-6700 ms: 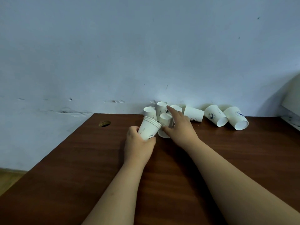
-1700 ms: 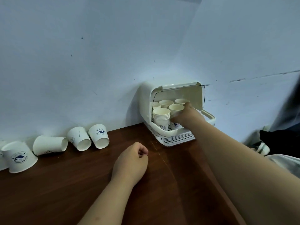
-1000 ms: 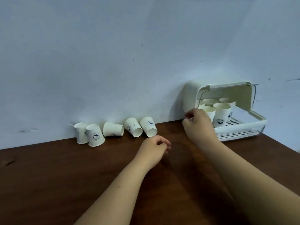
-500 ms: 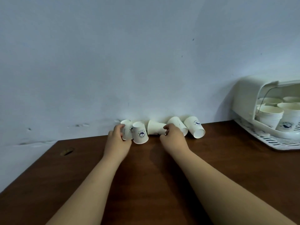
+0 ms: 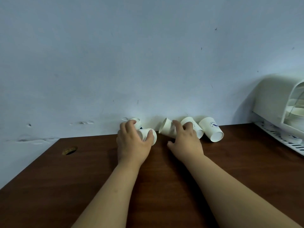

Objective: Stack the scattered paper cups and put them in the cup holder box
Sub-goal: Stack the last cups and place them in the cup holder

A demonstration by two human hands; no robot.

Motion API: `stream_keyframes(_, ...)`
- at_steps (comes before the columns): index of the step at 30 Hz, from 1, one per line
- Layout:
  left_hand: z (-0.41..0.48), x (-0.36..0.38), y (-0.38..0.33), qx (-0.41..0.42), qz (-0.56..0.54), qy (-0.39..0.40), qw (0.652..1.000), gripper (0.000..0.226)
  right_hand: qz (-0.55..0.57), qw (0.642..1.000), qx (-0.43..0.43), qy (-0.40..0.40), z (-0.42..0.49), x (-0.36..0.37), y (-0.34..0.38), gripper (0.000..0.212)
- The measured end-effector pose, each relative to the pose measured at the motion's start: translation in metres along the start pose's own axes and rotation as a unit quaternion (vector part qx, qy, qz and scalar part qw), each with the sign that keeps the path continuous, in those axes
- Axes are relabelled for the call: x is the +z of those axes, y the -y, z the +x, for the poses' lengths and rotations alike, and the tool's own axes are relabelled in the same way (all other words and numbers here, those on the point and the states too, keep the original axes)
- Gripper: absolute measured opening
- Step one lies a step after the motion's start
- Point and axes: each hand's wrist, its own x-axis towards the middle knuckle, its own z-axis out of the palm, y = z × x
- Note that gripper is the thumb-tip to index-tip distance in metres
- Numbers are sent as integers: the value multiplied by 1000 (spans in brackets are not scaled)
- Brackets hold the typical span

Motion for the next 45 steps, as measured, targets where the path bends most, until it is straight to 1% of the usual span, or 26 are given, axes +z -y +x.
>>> stream_keyframes(2, -2, -4, -1, -23, 13, 0, 1000, 74, -60, 998, -8, -14, -1, 1, 0, 84)
stream_keyframes(3, -3, -5, 1, -31, 24, 24, 999, 76, -77, 997, -14, -15, -2, 0, 0, 81)
stream_keyframes(5, -4, -6, 5, -34, 55, 116, 991, 74, -90, 996, -30, 1, -1, 0, -2, 72)
stream_keyframes(7, -5, -8, 8, -35, 93, 210, 973, 74, -86, 995, -45, 27, 0, 2, -3, 67)
stream_keyframes(8, -3, -10, 9, -42, 104, 236, 965, 74, -82, 995, -52, 30, 1, 3, -4, 64)
stream_keyframes(9, -1, -13, 8, -49, 108, 244, 962, 73, -76, 995, -57, 28, 2, 4, -5, 59)
stream_keyframes(11, 5, -19, 7, -63, 85, 223, 969, 70, -47, 997, -56, 17, 3, 6, -7, 48)
stream_keyframes(14, 19, -30, 4, -117, -53, 122, 984, 60, 35, 998, -43, 9, 4, 8, -10, 45)
stream_keyframes(16, 28, -39, -3, -168, -147, 51, 974, 53, 94, 995, -42, 17, 4, 7, -10, 49)
stream_keyframes(18, 36, -46, -10, -191, -216, 22, 957, 51, 147, 988, -45, 29, 2, 6, -9, 55)
stream_keyframes(21, 37, -47, -22, -168, -265, 48, 948, 49, 191, 979, -64, 36, -2, 4, -6, 59)
stream_keyframes(24, 31, -40, -30, -151, -297, 101, 937, 53, 213, 972, -90, 45, -4, 3, -4, 53)
stream_keyframes(26, 26, -35, -31, -150, -336, 168, 915, 55, 223, 969, -92, 54, -7, 1, -2, 49)
stream_keyframes(28, 23, -34, -29, -152, -368, 226, 889, 65, 233, 967, -87, 59, -7, 1, -1, 48)
stream_keyframes(29, 23, -34, -27, -159, -385, 229, 880, 69, 234, 967, -84, 57, -7, 0, -1, 48)
stream_keyframes(30, 24, -33, -25, -161, -394, 218, 878, 68, 235, 967, -82, 55, -7, 0, -1, 48)
stream_keyframes(31, 26, -32, -23, -157, -379, 208, 888, 60, 237, 967, -79, 53, -7, 0, -1, 48)
stream_keyframes(33, 26, -25, -19, -115, -295, 225, 921, 46, 238, 967, -79, 50, -7, 1, -1, 46)
stream_keyframes(34, 24, -20, -17, -95, -254, 243, 932, 42, 236, 967, -79, 49, -7, 1, -1, 45)
stream_keyframes(35, 22, -15, -15, -89, -231, 243, 938, 41, 234, 968, -78, 47, -7, 2, -1, 44)
stream_keyframes(38, 26, -10, -8, -104, -216, 166, 956, 47, 236, 969, -61, 34, -5, 1, -3, 46)
stream_keyframes(39, 29, -10, -3, -93, -179, 152, 967, 50, 237, 970, -54, 31, -5, 1, -4, 46)
stream_keyframes(41, 33, -7, 8, -61, -77, 167, 981, 58, 238, 970, -44, 30, -5, 2, -5, 47)
stream_keyframes(43, 30, -3, 17, -52, -17, 174, 983, 61, 234, 971, -39, 31, -4, 2, -5, 48)
stream_keyframes(44, 27, -3, 20, -50, -7, 152, 987, 59, 234, 971, -37, 31, -3, 3, -6, 48)
stream_keyframes(45, 24, -4, 21, -53, -4, 113, 992, 56, 235, 971, -35, 31, -3, 3, -6, 48)
